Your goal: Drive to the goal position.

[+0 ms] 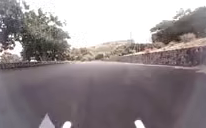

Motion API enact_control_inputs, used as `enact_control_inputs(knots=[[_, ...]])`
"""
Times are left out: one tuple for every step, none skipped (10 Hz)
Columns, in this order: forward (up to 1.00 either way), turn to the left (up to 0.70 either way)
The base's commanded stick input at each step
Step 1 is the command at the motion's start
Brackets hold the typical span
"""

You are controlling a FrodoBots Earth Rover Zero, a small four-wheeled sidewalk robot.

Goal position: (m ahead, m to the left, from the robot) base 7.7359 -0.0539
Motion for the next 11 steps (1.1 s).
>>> enact_control_inputs(knots=[[0.70,0.00],[0.70,0.00],[0.70,0.00],[0.70,0.00],[0.70,0.00],[0.70,0.00],[0.70,0.00],[0.70,0.00],[0.70,0.00],[0.70,0.00],[0.70,0.00]])
